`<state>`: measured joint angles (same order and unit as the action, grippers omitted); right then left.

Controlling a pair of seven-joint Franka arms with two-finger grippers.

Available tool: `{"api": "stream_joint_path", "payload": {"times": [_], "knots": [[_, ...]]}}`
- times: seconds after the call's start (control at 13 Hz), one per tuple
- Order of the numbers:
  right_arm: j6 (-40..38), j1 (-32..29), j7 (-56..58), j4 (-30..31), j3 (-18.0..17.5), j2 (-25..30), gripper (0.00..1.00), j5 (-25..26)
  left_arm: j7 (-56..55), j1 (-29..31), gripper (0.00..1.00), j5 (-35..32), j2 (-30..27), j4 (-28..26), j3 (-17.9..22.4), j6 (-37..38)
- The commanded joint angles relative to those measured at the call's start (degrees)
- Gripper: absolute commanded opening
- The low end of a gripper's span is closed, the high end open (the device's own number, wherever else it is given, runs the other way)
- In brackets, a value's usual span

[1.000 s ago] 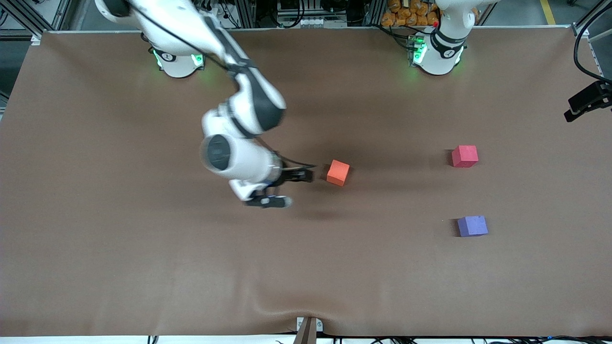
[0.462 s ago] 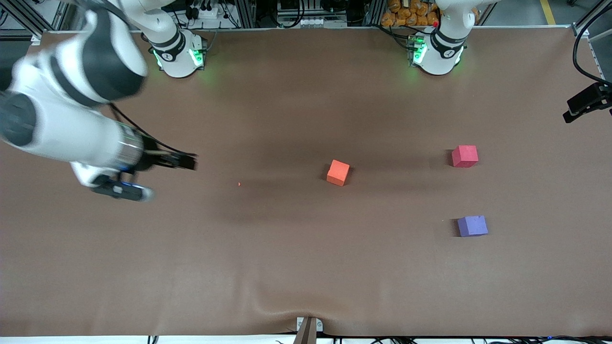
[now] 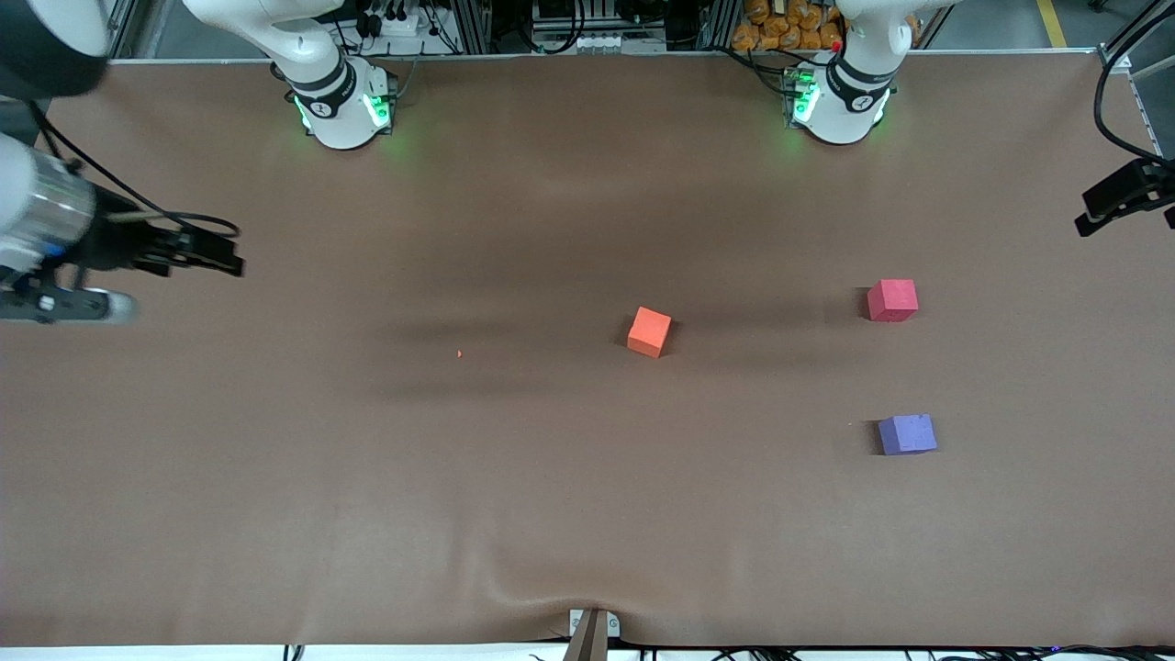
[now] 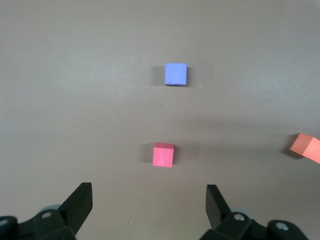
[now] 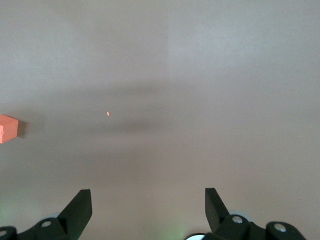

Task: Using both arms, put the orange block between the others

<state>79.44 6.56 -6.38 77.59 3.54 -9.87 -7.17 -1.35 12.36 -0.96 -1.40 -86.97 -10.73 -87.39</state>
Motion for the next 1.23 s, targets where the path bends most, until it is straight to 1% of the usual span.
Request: {"api": "stream_joint_path", "payload": {"times": [0.0,0.08,0.23,0.38,0.54,0.62,0.85,0.92,1.08,1.15], "knots": [[-0.08,-4.97,3.64,1.69,-3.45,2.92,1.00,4.86,-2.50,-2.50,1.00,0.43,0.78,0.39,-2.89,0.03],[-0.16,-5.06,5.57,1.77,-3.45,3.53,1.00,6.71,-4.69,-3.64,1.00,1.22,1.83,0.39,-4.64,0.03],[-1.73,-5.85,6.29,1.95,-3.45,3.98,1.00,6.73,-6.90,-6.19,1.00,1.93,5.33,0.39,-8.15,-0.14],[-2.18,-5.85,6.29,1.86,-3.45,3.89,1.00,6.82,-8.92,-9.70,1.00,2.10,8.24,0.48,-9.75,-2.42],[-2.45,-5.85,5.59,1.60,-3.28,3.63,1.00,7.25,-13.91,-15.66,1.00,1.76,11.31,0.48,-10.19,-3.83],[-2.45,-5.94,5.77,1.51,-3.28,3.54,1.00,7.17,-16.38,-18.65,1.00,1.41,12.98,0.31,-10.19,-6.45],[-2.45,-5.59,6.03,1.42,-3.45,3.54,1.00,7.17,-22.80,-26.04,1.00,0.61,19.39,-0.13,-10.11,-10.76],[-2.54,-5.94,6.12,1.42,-3.11,3.71,1.00,7.17,-25.43,-28.15,1.00,-0.43,21.94,-0.22,-10.19,-12.96],[-2.89,-8.56,6.64,1.42,-2.23,3.63,1.00,6.65,-29.66,-31.85,1.00,-3.07,26.51,-0.83,-10.19,-17.70],[-3.15,-8.75,7.17,1.42,-2.22,3.71,1.00,6.82,-29.93,-32.30,1.00,-3.95,28.10,-1.45,-10.19,-19.99]]}}
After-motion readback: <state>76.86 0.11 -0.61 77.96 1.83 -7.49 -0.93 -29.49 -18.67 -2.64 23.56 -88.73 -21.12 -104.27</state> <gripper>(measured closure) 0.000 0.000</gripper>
